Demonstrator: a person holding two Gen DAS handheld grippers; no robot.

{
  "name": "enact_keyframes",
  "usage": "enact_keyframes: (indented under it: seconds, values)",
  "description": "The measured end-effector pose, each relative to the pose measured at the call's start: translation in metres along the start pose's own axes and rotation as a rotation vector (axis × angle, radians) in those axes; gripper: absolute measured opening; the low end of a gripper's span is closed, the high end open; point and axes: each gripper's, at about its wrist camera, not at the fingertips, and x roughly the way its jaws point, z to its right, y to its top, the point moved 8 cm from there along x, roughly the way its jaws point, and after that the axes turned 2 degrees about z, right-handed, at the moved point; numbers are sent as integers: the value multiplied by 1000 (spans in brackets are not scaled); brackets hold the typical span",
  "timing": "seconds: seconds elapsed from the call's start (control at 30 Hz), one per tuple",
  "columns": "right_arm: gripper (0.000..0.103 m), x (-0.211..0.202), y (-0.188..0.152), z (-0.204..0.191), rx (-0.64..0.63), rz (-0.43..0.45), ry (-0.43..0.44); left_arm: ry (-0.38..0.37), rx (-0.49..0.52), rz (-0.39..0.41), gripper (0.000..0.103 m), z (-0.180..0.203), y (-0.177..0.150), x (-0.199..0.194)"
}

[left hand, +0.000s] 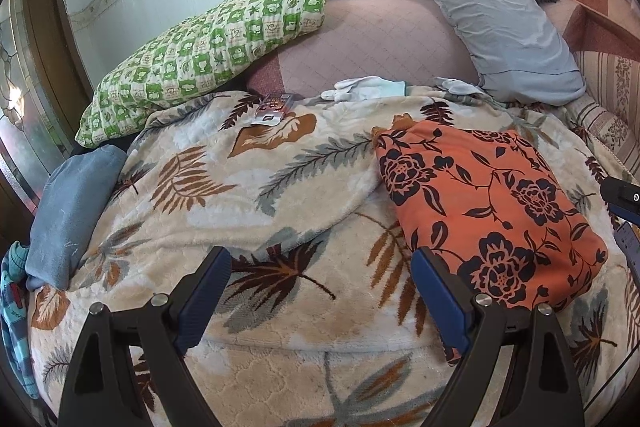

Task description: Fold small clothes

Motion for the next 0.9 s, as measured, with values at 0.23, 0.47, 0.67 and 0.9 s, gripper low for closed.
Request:
enact_keyframes:
  seconds: [0.23, 0.47, 0.67, 0.9]
  values:
    - [60, 2, -1, 1, 3, -4, -2, 4, -18, -11, 91, -3, -4, 8]
    - [60, 3, -1, 3, 14, -8, 0, 6, -21, -27, 91, -4, -7, 14]
    - [60, 4, -1, 6, 21, -15, -2, -4, -39, -40, 91, -3, -10, 20]
    - [60, 11, 4, 21, 42, -21, -17, -17, -35, -30, 91, 2, -9, 25]
